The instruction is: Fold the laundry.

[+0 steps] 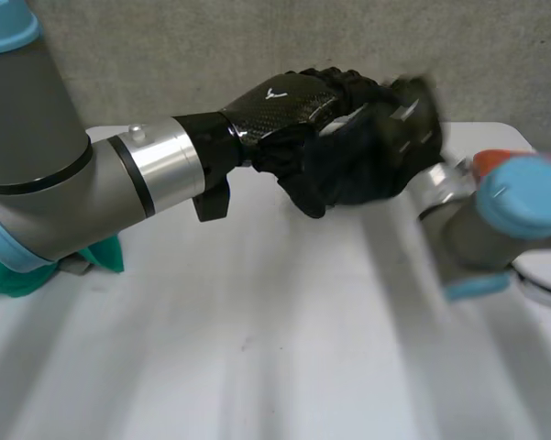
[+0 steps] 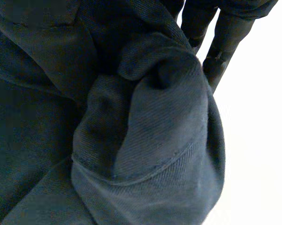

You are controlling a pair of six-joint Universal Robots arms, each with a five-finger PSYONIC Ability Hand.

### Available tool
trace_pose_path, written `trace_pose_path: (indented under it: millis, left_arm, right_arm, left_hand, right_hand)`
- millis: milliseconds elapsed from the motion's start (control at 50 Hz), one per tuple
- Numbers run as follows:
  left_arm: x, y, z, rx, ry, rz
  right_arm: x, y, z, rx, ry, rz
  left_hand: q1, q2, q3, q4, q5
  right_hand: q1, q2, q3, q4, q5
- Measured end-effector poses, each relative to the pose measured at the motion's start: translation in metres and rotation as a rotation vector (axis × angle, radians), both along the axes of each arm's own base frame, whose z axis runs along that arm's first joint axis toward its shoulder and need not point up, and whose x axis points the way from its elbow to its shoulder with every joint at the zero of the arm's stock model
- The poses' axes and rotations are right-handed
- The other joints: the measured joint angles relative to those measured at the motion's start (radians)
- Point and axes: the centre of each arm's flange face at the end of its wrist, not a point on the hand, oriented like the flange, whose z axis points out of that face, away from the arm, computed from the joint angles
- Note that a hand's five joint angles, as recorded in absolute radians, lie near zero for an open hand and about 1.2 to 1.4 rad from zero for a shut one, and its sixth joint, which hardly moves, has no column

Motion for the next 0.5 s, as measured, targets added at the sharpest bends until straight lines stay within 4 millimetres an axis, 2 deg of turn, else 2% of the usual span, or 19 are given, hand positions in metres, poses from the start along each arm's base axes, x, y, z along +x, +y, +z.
trace_pose_path:
  millis: [80,120,200,260,280,320,360,380,400,440,460,500]
  left_arm:
    - [0.001,-0.001,0.004,-0.012,0.011,0.012]
    - [0.0,-0.002,0.004,-0.017,0.017,0.016]
    - [0.0,-0.002,0.004,-0.019,0.021,0.018]
    - [0.0,-0.002,0.002,-0.015,0.019,0.018]
    - [0.0,-0.002,0.001,-0.013,0.018,0.017]
    - [-0.001,-0.001,-0.002,-0.005,0.013,0.015]
    - [-0.001,-0.001,-0.005,0.001,0.008,0.013]
    - [-0.002,-0.001,-0.007,0.007,0.004,0.011]
    - [-0.002,-0.001,-0.008,0.009,0.003,0.011]
    - [-0.002,0.0,-0.012,0.016,-0.004,0.009]
    - [-0.003,-0.001,-0.013,0.018,-0.005,0.009]
    - [-0.003,-0.001,-0.016,0.025,-0.01,0.009]
  right_arm:
    - [-0.042,-0.036,0.034,-0.074,-0.064,-0.093]
    - [-0.072,-0.059,0.047,-0.106,-0.088,-0.152]
    - [-0.128,-0.099,0.045,-0.106,-0.084,-0.234]
    - [-0.17,-0.127,0.023,-0.059,-0.05,-0.257]
    - [-0.176,-0.131,0.018,-0.049,-0.045,-0.258]
    - [-0.204,-0.148,-0.01,0.009,-0.017,-0.255]
    - [-0.222,-0.158,-0.032,0.049,-0.002,-0.25]
    - [-0.24,-0.166,-0.056,0.09,0.011,-0.246]
    - [-0.245,-0.168,-0.062,0.102,0.014,-0.245]
    - [-0.27,-0.175,-0.099,0.162,0.024,-0.237]
    - [-0.274,-0.176,-0.106,0.174,0.025,-0.235]
    - [-0.288,-0.176,-0.131,0.217,0.03,-0.223]
  left_hand:
    - [0.0,0.0,0.0,0.0,0.0]
    - [0.0,0.0,0.0,0.0,0.0]
    - [0.0,0.0,0.0,0.0,0.0]
    - [0.0,0.0,0.0,0.0,0.0]
    - [0.0,0.0,0.0,0.0,0.0]
    - [0.0,0.0,0.0,0.0,0.0]
    - [0.0,0.0,0.0,0.0,0.0]
    - [0.0,0.0,0.0,0.0,0.0]
    - [0.0,0.0,0.0,0.0,0.0]
    - [0.0,0.0,0.0,0.0,0.0]
    - [0.0,0.0,0.0,0.0,0.0]
    - [0.0,0.0,0.0,0.0,0.0]
  right_hand:
    - [0.0,0.0,0.0,0.006,0.027]
    - [0.0,0.0,0.007,0.008,0.028]
    - [0.0,0.0,0.014,0.01,0.037]
    - [0.0,0.003,0.023,0.014,0.037]
    - [0.0,0.003,0.024,0.015,0.037]
    - [0.0,0.003,0.027,0.017,0.037]
    - [0.0,0.003,0.028,0.017,0.037]
    - [0.0,0.003,0.028,0.017,0.037]
    - [0.0,0.003,0.028,0.017,0.037]
    - [0.0,0.003,0.028,0.017,0.038]
    - [0.0,0.003,0.028,0.017,0.044]
    - [-0.215,-0.249,-0.223,-0.239,-0.181]
